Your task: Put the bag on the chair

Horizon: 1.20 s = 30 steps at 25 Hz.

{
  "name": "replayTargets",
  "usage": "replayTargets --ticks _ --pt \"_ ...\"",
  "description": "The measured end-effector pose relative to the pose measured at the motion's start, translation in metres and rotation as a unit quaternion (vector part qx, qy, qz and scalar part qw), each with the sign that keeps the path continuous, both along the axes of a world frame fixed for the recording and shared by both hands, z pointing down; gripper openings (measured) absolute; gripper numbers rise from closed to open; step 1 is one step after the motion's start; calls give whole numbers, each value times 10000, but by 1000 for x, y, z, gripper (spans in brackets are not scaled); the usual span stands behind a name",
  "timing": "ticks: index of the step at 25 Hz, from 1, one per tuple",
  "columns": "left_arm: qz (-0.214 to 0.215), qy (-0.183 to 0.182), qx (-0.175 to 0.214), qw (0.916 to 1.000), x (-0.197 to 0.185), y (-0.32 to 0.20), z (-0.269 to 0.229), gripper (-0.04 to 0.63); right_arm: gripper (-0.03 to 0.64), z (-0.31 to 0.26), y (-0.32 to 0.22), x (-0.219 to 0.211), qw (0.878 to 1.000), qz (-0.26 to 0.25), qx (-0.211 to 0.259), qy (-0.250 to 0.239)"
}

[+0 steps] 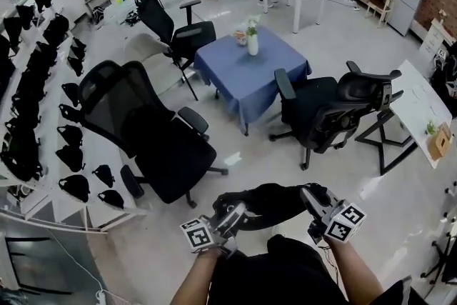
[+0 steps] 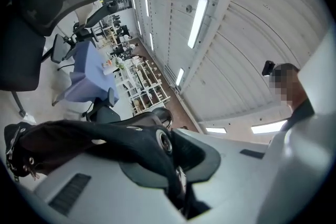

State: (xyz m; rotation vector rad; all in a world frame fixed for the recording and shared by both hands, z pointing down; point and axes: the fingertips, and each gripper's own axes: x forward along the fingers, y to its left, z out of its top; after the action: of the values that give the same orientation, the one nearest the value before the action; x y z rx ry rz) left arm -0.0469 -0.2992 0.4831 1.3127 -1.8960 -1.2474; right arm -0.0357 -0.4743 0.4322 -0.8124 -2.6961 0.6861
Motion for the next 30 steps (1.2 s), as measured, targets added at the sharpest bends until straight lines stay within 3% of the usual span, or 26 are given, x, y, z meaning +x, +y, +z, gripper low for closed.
replayTargets --ticks 14,30 --pt "-1294 256 -287 9908 20 8 14 35 9 20 10 -14 9894 -1431 -261 -34" --pt "-2392 261 -203 9704 -5 64 21 35 9 19 72 -79 9702 -2421 -130 -22"
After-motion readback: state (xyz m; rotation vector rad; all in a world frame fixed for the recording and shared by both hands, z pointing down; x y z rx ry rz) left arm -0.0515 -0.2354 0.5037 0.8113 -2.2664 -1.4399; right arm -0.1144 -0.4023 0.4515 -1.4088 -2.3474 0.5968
